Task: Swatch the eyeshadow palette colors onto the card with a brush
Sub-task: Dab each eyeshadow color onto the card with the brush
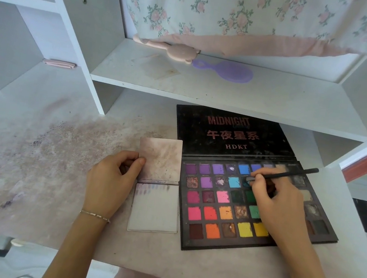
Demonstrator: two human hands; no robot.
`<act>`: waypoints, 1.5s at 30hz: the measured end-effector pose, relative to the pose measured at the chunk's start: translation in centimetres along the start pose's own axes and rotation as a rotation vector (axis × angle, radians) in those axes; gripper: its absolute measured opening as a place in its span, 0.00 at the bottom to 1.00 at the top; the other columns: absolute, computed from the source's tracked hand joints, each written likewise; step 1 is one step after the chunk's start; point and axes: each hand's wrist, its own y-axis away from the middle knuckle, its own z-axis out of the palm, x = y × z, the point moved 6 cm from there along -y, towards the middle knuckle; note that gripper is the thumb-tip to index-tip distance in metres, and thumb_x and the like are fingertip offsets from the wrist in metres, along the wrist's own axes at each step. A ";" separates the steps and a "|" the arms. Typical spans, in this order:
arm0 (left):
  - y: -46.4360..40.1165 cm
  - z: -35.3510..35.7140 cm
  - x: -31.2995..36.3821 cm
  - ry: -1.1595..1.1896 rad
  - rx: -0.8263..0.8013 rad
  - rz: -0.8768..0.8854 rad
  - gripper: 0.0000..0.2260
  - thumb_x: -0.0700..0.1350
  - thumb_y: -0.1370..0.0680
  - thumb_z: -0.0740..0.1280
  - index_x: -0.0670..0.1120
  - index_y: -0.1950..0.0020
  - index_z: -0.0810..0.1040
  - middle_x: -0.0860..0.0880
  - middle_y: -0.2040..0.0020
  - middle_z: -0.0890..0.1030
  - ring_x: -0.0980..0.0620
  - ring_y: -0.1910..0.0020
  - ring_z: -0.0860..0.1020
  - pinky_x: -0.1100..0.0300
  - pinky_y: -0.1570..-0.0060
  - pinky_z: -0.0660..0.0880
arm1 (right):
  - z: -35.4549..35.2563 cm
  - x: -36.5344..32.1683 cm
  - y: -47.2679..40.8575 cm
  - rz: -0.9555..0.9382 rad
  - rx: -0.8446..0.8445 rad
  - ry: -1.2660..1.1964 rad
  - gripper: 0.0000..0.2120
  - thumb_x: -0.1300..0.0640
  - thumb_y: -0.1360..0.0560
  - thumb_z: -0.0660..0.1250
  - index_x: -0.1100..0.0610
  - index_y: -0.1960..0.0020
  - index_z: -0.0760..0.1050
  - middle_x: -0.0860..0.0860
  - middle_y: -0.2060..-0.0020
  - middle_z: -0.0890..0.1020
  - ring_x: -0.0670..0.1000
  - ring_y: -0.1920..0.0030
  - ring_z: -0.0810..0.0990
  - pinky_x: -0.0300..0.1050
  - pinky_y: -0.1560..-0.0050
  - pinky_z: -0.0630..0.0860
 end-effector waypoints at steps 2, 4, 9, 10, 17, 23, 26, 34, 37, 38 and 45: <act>0.0 0.0 0.0 0.002 -0.001 -0.002 0.02 0.45 0.27 0.69 0.50 0.59 0.81 0.61 0.68 0.76 0.61 0.66 0.74 0.63 0.64 0.69 | 0.0 0.1 0.0 0.010 0.001 -0.002 0.13 0.62 0.25 0.61 0.44 0.59 0.68 0.38 0.67 0.74 0.27 0.58 0.73 0.21 0.64 0.68; 0.0 0.0 0.0 0.000 -0.004 -0.002 0.02 0.45 0.27 0.68 0.50 0.58 0.81 0.60 0.68 0.76 0.60 0.66 0.74 0.62 0.64 0.70 | 0.0 0.1 0.0 0.018 0.015 -0.012 0.12 0.63 0.25 0.61 0.45 0.59 0.69 0.38 0.66 0.74 0.25 0.58 0.72 0.20 0.65 0.68; 0.0 0.0 0.0 -0.005 0.002 -0.001 0.02 0.45 0.27 0.69 0.50 0.58 0.81 0.60 0.68 0.76 0.62 0.66 0.74 0.66 0.64 0.69 | 0.0 0.0 0.0 0.003 0.001 -0.016 0.15 0.63 0.25 0.61 0.42 0.60 0.68 0.38 0.66 0.74 0.26 0.57 0.73 0.21 0.65 0.68; 0.0 0.0 0.0 -0.006 0.002 -0.001 0.02 0.45 0.27 0.69 0.50 0.58 0.81 0.60 0.68 0.76 0.62 0.66 0.74 0.65 0.64 0.69 | -0.1 0.0 -0.1 0.008 0.002 -0.014 0.16 0.63 0.25 0.61 0.42 0.61 0.67 0.37 0.66 0.74 0.26 0.57 0.73 0.20 0.65 0.68; 0.0 0.0 0.0 -0.007 0.006 0.008 0.02 0.45 0.27 0.69 0.50 0.58 0.81 0.62 0.68 0.75 0.63 0.66 0.73 0.67 0.65 0.68 | -0.2 -0.9 0.2 -0.017 0.016 -0.036 0.18 0.65 0.25 0.62 0.41 0.60 0.67 0.37 0.64 0.75 0.29 0.57 0.74 0.26 0.67 0.71; 0.0 0.0 -0.1 0.004 -0.012 0.002 0.02 0.46 0.27 0.68 0.50 0.58 0.81 0.59 0.67 0.77 0.62 0.66 0.73 0.67 0.64 0.69 | 1.5 -4.2 1.8 0.014 0.012 -0.278 0.12 0.57 0.29 0.59 0.41 0.63 0.74 0.50 0.69 0.79 0.45 0.68 0.76 0.32 0.68 0.71; 0.0 0.0 -0.1 0.010 -0.014 -0.005 0.02 0.46 0.27 0.68 0.50 0.58 0.81 0.60 0.67 0.76 0.63 0.66 0.74 0.67 0.65 0.68 | 4.2 -6.0 2.7 0.033 -0.104 -0.369 0.10 0.59 0.26 0.61 0.43 0.59 0.73 0.52 0.65 0.79 0.51 0.68 0.76 0.40 0.69 0.72; 0.0 -0.1 0.1 0.003 -0.014 0.010 0.03 0.47 0.27 0.68 0.50 0.58 0.81 0.62 0.69 0.75 0.64 0.67 0.73 0.69 0.66 0.67 | 8.6 -8.4 3.5 -0.003 -0.331 -0.366 0.06 0.58 0.28 0.65 0.48 0.60 0.71 0.47 0.64 0.80 0.42 0.69 0.76 0.31 0.71 0.70; -0.1 -0.1 0.0 0.005 -0.011 0.011 0.03 0.47 0.27 0.68 0.50 0.58 0.81 0.62 0.69 0.75 0.64 0.67 0.73 0.68 0.66 0.67 | 8.9 -8.5 3.5 -0.023 -0.344 -0.322 0.05 0.58 0.29 0.65 0.49 0.60 0.72 0.46 0.65 0.79 0.45 0.66 0.76 0.35 0.69 0.73; -0.1 -0.1 0.0 0.007 -0.012 0.011 0.03 0.47 0.27 0.68 0.50 0.58 0.81 0.61 0.69 0.75 0.64 0.67 0.73 0.68 0.66 0.67 | 9.0 -8.4 3.5 -0.026 -0.353 -0.311 0.05 0.59 0.29 0.65 0.49 0.60 0.72 0.45 0.65 0.79 0.45 0.65 0.76 0.35 0.68 0.73; -0.1 0.0 0.0 0.010 -0.014 0.016 0.03 0.47 0.27 0.68 0.50 0.58 0.81 0.62 0.69 0.75 0.62 0.66 0.73 0.66 0.65 0.69 | 9.3 -8.5 3.5 -0.023 -0.387 -0.289 0.08 0.60 0.28 0.66 0.48 0.61 0.72 0.44 0.65 0.78 0.43 0.61 0.76 0.34 0.63 0.74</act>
